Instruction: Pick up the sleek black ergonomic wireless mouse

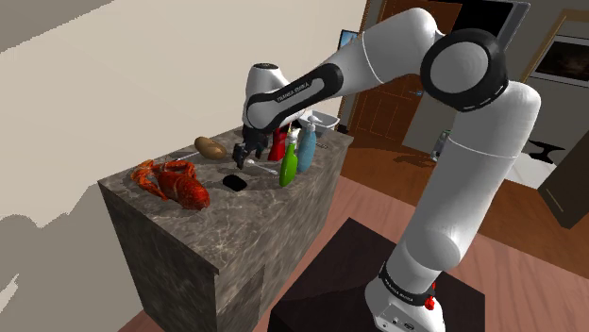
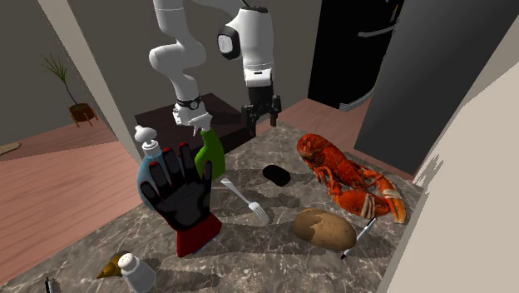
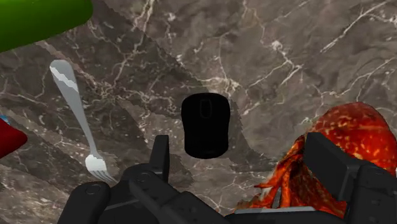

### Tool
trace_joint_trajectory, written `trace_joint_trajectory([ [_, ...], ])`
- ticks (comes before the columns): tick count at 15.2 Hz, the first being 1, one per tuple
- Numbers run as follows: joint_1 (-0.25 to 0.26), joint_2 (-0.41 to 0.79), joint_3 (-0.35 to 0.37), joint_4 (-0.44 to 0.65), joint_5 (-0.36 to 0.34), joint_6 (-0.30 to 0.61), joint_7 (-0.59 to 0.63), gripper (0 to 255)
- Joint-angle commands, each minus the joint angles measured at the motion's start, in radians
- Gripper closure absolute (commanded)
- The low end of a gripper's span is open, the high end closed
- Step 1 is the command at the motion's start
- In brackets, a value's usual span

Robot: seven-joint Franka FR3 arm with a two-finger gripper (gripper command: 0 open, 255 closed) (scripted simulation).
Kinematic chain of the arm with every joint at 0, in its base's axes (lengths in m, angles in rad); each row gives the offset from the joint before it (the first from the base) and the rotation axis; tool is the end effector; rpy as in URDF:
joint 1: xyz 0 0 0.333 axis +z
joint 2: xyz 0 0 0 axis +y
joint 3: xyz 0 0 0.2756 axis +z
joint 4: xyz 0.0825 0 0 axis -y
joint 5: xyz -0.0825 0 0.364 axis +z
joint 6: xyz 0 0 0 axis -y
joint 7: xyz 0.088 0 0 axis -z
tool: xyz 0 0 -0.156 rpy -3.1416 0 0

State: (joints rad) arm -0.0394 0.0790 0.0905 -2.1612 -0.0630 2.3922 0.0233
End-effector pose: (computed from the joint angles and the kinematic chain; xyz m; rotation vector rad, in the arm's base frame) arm 0.5507 0.0256 0.2994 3.0970 0.1082 0.2387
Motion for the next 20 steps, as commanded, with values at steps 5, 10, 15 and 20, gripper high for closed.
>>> trace_joint_trajectory([
  [5, 0.009, 0.234, -0.014, 0.156, -0.053, 0.061, 0.037, 0],
  [10, 0.019, 0.379, -0.028, 0.265, -0.077, 0.087, 0.052, 0],
  [15, 0.022, 0.425, -0.034, 0.261, -0.085, 0.137, 0.060, 0],
  [20, 0.023, 0.441, -0.036, 0.263, -0.088, 0.151, 0.062, 255],
])
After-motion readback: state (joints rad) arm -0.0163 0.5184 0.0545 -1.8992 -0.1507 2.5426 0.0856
